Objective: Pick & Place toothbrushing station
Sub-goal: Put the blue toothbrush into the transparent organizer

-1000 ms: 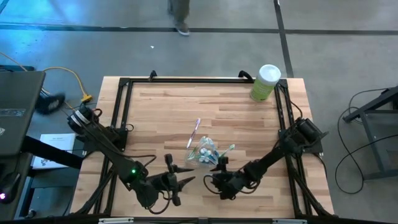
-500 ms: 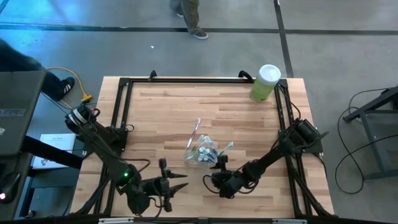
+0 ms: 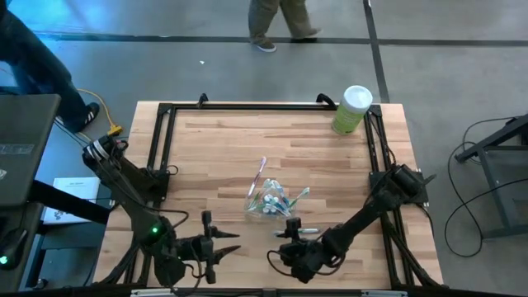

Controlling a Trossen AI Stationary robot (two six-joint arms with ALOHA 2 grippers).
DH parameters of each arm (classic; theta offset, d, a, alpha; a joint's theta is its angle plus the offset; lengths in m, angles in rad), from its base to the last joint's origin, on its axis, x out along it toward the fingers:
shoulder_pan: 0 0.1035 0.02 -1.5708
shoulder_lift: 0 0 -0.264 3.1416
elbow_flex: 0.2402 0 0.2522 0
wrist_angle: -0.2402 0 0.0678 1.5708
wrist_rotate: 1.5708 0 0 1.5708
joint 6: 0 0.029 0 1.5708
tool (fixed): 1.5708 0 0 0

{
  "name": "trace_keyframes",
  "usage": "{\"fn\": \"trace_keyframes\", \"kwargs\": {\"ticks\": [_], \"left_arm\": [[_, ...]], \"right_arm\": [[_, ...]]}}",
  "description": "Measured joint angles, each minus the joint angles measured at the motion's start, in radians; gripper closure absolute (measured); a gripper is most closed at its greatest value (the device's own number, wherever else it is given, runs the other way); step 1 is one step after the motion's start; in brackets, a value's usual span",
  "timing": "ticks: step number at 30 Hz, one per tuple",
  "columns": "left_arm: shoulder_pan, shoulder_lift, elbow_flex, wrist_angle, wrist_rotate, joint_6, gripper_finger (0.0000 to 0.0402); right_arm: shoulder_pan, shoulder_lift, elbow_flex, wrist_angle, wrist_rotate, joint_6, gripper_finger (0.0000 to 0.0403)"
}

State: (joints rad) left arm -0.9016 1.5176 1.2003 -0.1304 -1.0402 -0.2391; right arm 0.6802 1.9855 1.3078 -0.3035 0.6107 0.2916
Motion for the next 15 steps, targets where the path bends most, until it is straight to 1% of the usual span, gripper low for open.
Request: {"fn": "trace_keyframes", "kwargs": {"ticks": [4, 7, 9, 10, 12, 15], "left_arm": [[0.003, -0.043, 0.000, -0.049, 0.109, -0.047, 0.0280], [0.009, -0.065, 0.000, -0.058, 0.149, -0.066, 0.0280], [0.007, -0.072, 0.000, -0.060, 0.152, -0.067, 0.0280], [0.006, -0.076, 0.000, -0.063, 0.153, -0.067, 0.0280], [0.003, -0.080, 0.000, -0.072, 0.153, -0.067, 0.0280], [0.001, -0.080, 0.000, -0.082, 0.157, -0.069, 0.0280]], "right_arm": [[-0.017, 0.063, -0.002, 0.005, 0.003, 0.011, 0.0168], [-0.040, 0.088, -0.002, -0.008, 0.039, 0.050, 0.0168], [-0.058, 0.092, -0.002, -0.006, 0.035, 0.054, 0.0168], [-0.069, 0.092, -0.002, -0.006, 0.022, 0.056, 0.0168], [-0.095, 0.093, -0.002, -0.017, -0.044, 0.074, 0.0168], [-0.128, 0.108, 0.000, -0.040, -0.114, 0.106, 0.0168]]}}
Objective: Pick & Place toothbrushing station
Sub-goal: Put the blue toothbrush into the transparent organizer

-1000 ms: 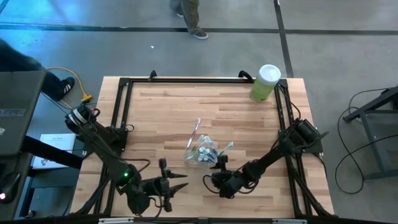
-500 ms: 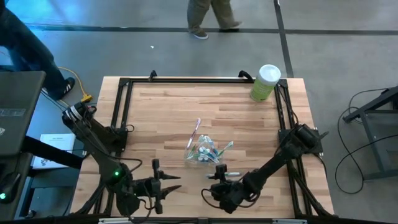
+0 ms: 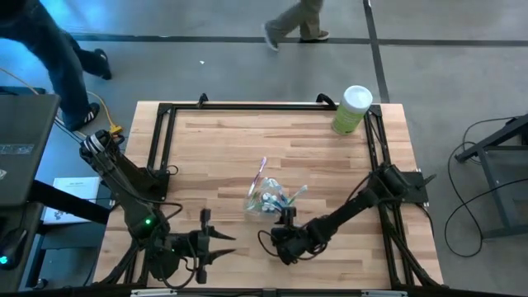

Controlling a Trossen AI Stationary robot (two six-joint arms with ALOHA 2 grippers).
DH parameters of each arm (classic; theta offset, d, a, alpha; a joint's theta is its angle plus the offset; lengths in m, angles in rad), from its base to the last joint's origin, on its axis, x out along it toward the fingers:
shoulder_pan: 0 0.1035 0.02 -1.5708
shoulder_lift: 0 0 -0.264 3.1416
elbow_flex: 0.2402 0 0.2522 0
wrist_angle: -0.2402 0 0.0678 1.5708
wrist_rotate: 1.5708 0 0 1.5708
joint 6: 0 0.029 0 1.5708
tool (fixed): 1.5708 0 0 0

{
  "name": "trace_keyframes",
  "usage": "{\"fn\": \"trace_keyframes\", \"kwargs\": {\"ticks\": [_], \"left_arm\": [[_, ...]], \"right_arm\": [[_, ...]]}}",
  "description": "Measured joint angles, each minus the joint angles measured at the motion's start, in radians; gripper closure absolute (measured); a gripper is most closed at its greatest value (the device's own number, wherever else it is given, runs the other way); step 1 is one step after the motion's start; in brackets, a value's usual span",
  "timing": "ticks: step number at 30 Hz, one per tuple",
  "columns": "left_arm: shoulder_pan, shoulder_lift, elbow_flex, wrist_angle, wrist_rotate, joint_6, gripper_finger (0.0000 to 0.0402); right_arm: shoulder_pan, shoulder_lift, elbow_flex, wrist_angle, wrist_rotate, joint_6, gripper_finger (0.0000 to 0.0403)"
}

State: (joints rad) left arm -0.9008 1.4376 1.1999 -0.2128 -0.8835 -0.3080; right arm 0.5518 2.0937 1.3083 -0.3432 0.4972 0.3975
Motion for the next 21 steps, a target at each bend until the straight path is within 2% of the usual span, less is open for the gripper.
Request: {"fn": "trace_keyframes", "kwargs": {"ticks": [4, 7, 12, 17, 18, 21], "left_arm": [[-0.005, 0.000, 0.000, -0.024, 0.036, 0.000, 0.0280], [-0.008, 0.000, 0.000, -0.038, 0.043, -0.010, 0.0280], [-0.013, -0.004, 0.000, -0.077, 0.046, -0.038, 0.0280], [-0.012, -0.004, 0.000, -0.081, 0.046, -0.030, 0.0280], [-0.012, -0.004, 0.000, -0.081, 0.046, -0.024, 0.0280], [-0.012, -0.011, 0.000, -0.082, 0.046, 0.001, 0.0280]], "right_arm": [[-0.012, 0.001, 0.003, -0.010, -0.024, 0.001, 0.0172], [-0.016, 0.002, 0.002, -0.012, -0.042, -0.001, 0.0193], [-0.016, 0.003, 0.003, -0.040, -0.069, -0.004, 0.0261], [-0.016, 0.002, 0.002, -0.037, -0.089, -0.020, 0.0368], [-0.016, 0.000, 0.002, -0.037, -0.091, -0.026, 0.0381], [-0.010, 0.000, 0.008, -0.037, -0.086, -0.011, 0.0387]]}}
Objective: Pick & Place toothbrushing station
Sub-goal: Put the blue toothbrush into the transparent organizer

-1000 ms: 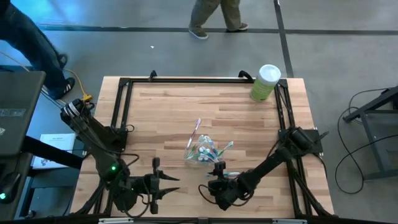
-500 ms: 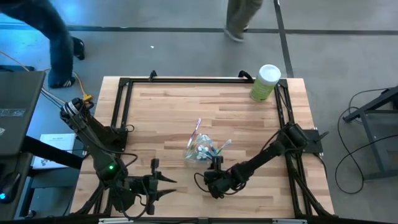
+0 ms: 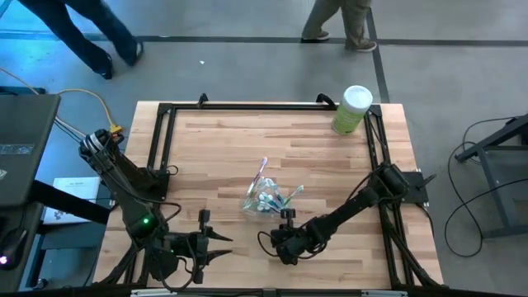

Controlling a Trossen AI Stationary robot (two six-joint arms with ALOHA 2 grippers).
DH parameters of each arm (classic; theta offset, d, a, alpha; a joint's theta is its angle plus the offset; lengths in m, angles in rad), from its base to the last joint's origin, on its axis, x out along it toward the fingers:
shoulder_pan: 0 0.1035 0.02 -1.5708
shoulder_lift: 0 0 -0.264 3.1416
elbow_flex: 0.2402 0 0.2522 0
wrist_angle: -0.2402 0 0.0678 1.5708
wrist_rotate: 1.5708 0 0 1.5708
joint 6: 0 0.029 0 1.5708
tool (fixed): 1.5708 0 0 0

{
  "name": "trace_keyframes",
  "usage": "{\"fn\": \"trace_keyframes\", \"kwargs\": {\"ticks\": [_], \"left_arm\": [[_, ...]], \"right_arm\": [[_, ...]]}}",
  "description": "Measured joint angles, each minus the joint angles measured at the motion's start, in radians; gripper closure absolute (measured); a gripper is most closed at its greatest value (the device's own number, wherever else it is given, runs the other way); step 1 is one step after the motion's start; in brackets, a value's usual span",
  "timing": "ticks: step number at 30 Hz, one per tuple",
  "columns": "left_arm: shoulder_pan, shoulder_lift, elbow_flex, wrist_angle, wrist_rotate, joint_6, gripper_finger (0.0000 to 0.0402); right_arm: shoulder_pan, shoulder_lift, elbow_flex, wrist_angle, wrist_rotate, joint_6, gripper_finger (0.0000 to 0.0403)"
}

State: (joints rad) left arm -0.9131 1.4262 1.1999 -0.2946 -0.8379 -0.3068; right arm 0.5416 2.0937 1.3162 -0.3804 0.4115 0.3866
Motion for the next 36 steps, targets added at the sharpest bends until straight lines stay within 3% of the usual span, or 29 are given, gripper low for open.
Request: {"fn": "trace_keyframes", "kwargs": {"ticks": [4, 8, 14, 21, 23, 27, 31, 36], "left_arm": [[0.000, -0.035, 0.000, -0.011, 0.001, 0.008, 0.0280], [0.001, -0.098, 0.000, -0.065, 0.017, 0.011, 0.0280], [0.046, -0.207, 0.000, -0.127, 0.074, 0.033, 0.0280], [0.134, -0.291, 0.000, -0.191, 0.127, 0.112, 0.0280], [0.168, -0.314, 0.000, -0.221, 0.164, 0.123, 0.0280], [0.246, -0.360, 0.000, -0.295, 0.186, 0.126, 0.0280], [0.341, -0.415, -0.010, -0.388, 0.204, 0.123, 0.0280], [0.480, -0.507, -0.079, -0.384, 0.327, 0.159, 0.0280]], "right_arm": [[0.023, 0.008, 0.065, -0.074, 0.003, 0.002, 0.0394], [0.067, 0.010, 0.216, -0.198, 0.052, 0.002, 0.0395], [0.136, -0.010, 0.418, -0.319, 0.281, -0.045, 0.0395], [0.149, -0.132, 0.421, -0.243, 0.572, -0.117, 0.0395], [0.126, -0.156, 0.382, -0.131, 0.569, -0.178, 0.0395], [0.062, -0.200, 0.246, 0.224, 0.434, -0.383, 0.0395], [0.001, -0.258, 0.053, 0.633, 0.283, -0.551, 0.0395], [-0.052, -0.317, -0.241, 1.139, 0.160, -0.668, 0.0395]]}}
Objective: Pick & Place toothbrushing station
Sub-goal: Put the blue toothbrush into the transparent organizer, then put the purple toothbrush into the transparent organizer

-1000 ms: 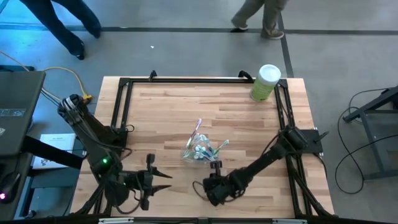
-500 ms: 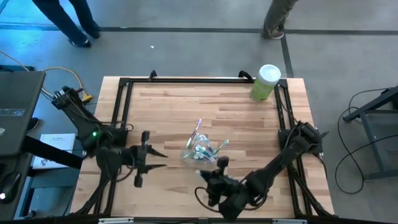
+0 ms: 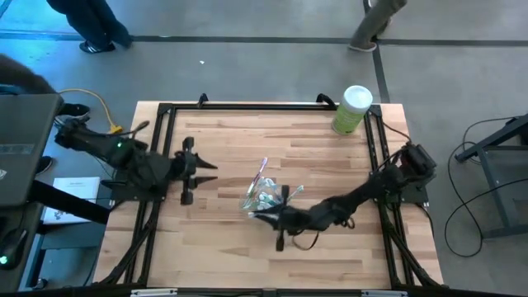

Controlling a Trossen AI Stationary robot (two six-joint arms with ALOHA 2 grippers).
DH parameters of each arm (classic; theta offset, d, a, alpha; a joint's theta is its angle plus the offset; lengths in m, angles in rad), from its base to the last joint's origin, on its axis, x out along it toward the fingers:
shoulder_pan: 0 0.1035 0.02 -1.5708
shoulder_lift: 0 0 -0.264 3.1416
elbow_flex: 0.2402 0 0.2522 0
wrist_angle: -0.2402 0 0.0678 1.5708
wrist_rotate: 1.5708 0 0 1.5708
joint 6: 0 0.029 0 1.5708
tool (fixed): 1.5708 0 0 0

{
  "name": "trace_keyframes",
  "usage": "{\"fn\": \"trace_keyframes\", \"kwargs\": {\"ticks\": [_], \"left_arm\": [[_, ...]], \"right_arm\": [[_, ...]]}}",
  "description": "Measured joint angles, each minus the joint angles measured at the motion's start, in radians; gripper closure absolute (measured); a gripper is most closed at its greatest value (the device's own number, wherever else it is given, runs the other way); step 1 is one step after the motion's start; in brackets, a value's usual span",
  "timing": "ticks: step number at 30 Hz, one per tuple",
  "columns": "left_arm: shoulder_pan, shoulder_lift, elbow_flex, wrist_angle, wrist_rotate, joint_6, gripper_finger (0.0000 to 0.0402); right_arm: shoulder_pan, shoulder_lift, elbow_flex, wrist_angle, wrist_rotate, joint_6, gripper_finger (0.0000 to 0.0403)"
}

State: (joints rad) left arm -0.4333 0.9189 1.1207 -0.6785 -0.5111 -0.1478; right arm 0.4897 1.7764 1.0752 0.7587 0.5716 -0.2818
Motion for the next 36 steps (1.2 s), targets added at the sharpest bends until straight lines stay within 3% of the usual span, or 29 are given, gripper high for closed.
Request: {"fn": "trace_keyframes", "kwargs": {"ticks": [5, 7, 12, 16, 20, 24, 27, 33, 36], "left_arm": [[0.143, -0.096, -0.121, 0.142, 0.070, 0.095, 0.0280], [0.212, -0.121, -0.164, 0.224, 0.143, 0.140, 0.0280], [0.400, -0.127, -0.213, 0.414, 0.372, 0.149, 0.0280], [0.528, -0.078, -0.215, 0.509, 0.520, 0.061, 0.0280], [0.591, -0.008, -0.216, 0.588, 0.632, -0.010, 0.0280], [0.597, 0.057, -0.216, 0.623, 0.618, -0.050, 0.0280], [0.596, 0.084, -0.216, 0.643, 0.613, -0.053, 0.0280], [0.596, 0.093, -0.216, 0.677, 0.583, -0.118, 0.0280], [0.596, 0.086, -0.216, 0.691, 0.583, -0.136, 0.0280]], "right_arm": [[-0.021, -0.006, -0.259, 0.438, -0.044, -0.055, 0.0395], [-0.028, -0.006, -0.336, 0.558, -0.066, -0.078, 0.0395], [-0.064, -0.007, -0.475, 0.666, -0.084, 0.015, 0.0395], [-0.098, -0.007, -0.580, 0.722, -0.096, 0.156, 0.0395], [-0.104, -0.046, -0.626, 0.700, -0.104, 0.243, 0.0393], [-0.089, -0.088, -0.627, 0.610, -0.099, 0.359, 0.0353], [-0.065, -0.189, -0.622, 0.612, -0.082, 0.385, 0.0311], [-0.038, -0.414, -0.579, 0.277, -0.074, 0.436, 0.0224], [-0.032, -0.442, -0.520, 0.060, -0.073, 0.454, 0.0204]]}}
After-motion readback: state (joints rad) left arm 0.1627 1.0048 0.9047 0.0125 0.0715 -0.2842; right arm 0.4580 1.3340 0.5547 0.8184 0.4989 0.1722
